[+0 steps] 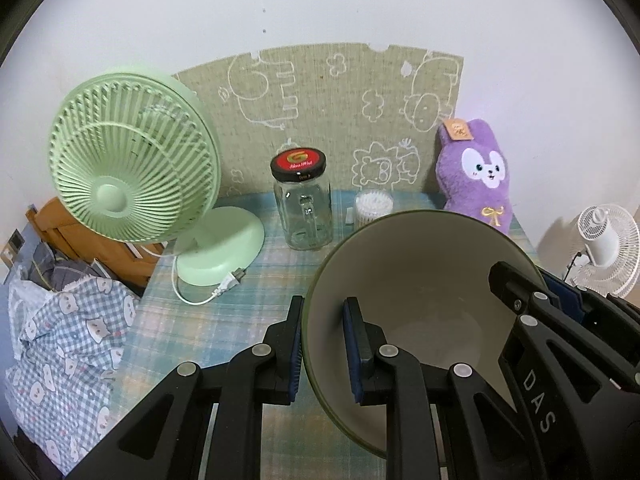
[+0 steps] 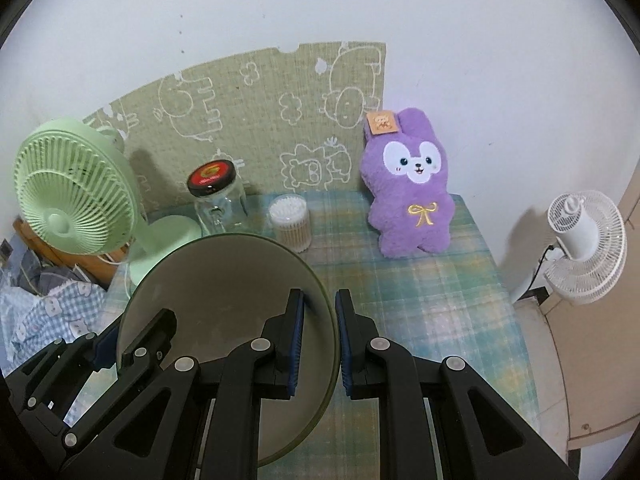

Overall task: Organize plates and bowls
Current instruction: 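Lift the glass bowl with both grippers and carry it toward the white floral plates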

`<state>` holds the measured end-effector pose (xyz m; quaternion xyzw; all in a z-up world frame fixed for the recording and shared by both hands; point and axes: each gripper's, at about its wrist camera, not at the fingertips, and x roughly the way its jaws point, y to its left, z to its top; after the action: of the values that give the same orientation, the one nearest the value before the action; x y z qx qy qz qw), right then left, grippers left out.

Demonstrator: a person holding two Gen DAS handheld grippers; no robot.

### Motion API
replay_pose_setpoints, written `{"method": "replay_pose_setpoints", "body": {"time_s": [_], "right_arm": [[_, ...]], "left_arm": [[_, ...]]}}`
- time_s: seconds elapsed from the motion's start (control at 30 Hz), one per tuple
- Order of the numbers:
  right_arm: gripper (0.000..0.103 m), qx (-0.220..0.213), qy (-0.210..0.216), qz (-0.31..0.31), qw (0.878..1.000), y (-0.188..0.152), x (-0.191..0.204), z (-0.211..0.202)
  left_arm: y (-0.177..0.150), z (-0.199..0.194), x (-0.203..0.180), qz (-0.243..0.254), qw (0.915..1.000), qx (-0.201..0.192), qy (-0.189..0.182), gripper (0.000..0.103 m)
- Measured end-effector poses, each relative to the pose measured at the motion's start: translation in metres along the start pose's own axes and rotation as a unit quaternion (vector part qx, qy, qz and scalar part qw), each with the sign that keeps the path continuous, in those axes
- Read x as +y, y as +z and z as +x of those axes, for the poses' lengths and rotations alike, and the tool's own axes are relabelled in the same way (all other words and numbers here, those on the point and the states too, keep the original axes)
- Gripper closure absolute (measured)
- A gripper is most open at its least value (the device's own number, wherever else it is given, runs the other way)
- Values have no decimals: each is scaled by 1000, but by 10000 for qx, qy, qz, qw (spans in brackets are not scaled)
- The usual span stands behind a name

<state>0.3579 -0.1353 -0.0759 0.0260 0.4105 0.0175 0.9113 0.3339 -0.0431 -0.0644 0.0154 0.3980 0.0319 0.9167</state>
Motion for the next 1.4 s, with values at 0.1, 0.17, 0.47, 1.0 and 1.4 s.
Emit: {"method": "replay_pose_setpoints", "body": {"time_s": [0.1,0.17,0.47,1.0,1.4], "right_arm": [[84,-63,-44,-64,10000,-2,4,-17],[84,-104,-70,-81,9999,-3,6,-27],[84,-185,-148,-16,9997,-20,14,-72],[84,-194,-344,105,9992,-73,24,-120],[84,-11,-342,183,9992,-119,28,-126]], "left_arm": [[-2,-16,5,-16,10000,-53,-36,87],[-4,-25,7,-21,10000,-74,-62,87],[-19,-64,17,44,9998,-158,-148,87],[-69,-104,27,166,9991,-179,-338,86],[-111,-110,33,277,9991,-25,-315,86]]}}
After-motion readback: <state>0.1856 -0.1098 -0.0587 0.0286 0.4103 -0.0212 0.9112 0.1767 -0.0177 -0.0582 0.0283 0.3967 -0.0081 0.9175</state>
